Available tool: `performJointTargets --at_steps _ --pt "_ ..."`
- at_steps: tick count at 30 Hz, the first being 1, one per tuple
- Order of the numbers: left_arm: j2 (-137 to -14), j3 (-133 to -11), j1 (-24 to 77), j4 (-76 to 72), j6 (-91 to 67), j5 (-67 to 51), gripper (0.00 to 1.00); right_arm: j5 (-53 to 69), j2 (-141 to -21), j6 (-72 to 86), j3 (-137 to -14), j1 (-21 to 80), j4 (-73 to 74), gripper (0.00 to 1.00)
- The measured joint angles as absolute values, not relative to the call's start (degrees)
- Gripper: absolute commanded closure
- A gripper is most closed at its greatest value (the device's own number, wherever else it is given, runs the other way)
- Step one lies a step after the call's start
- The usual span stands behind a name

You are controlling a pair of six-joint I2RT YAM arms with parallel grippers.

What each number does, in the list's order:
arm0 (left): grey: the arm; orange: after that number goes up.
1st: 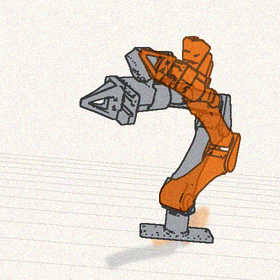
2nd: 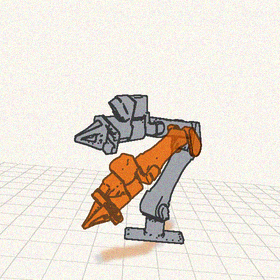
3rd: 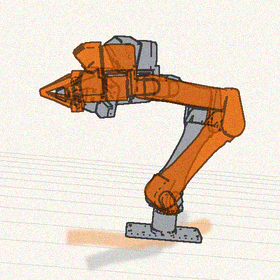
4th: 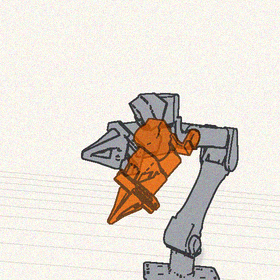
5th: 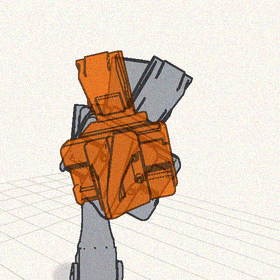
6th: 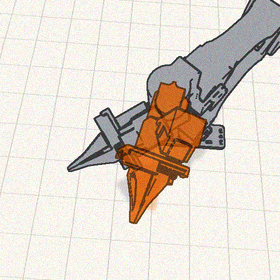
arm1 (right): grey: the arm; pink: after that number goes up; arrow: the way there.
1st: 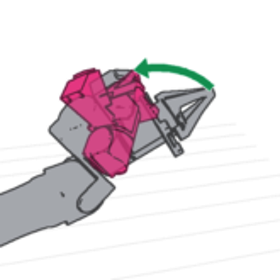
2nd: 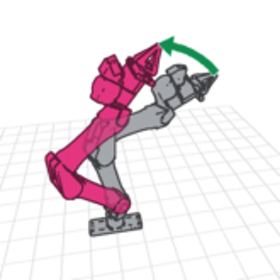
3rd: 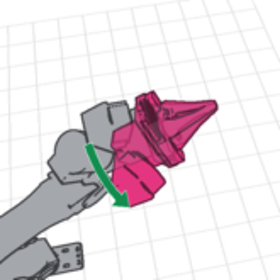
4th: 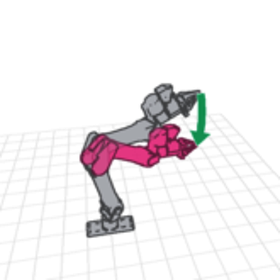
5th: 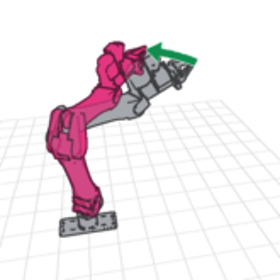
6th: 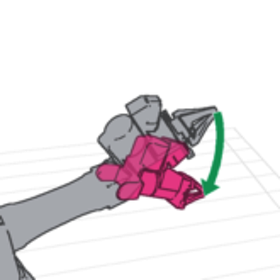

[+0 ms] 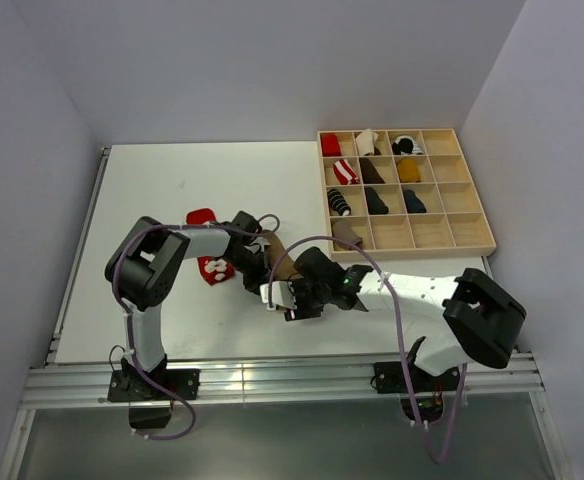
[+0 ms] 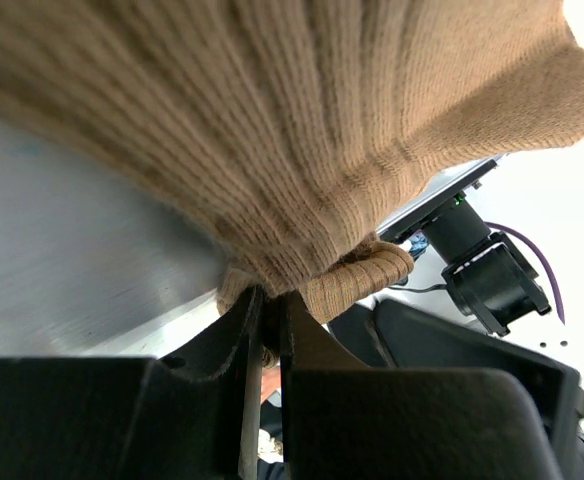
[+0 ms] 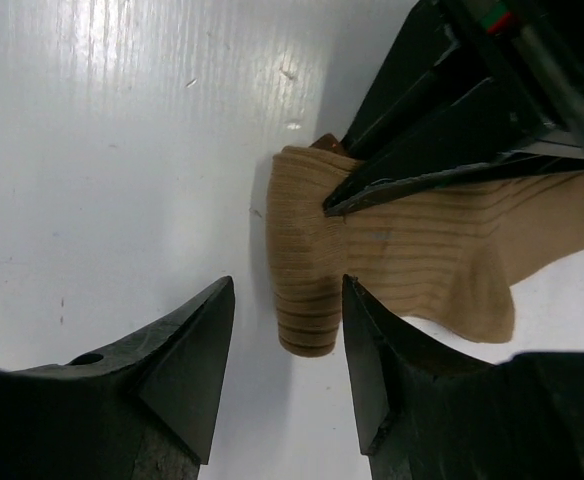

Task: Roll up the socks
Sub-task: Roll the sock at the center of the board.

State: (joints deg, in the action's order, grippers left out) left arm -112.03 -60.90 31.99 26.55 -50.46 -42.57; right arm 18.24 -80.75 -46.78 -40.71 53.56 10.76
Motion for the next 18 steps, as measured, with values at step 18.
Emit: performJointTargets --at_steps 18 --pt "-112.9 -62.3 31.6 27.3 -49.3 -43.4 0.92 15.5 -90.5 -47.9 -49.1 54.2 17.7 0.76"
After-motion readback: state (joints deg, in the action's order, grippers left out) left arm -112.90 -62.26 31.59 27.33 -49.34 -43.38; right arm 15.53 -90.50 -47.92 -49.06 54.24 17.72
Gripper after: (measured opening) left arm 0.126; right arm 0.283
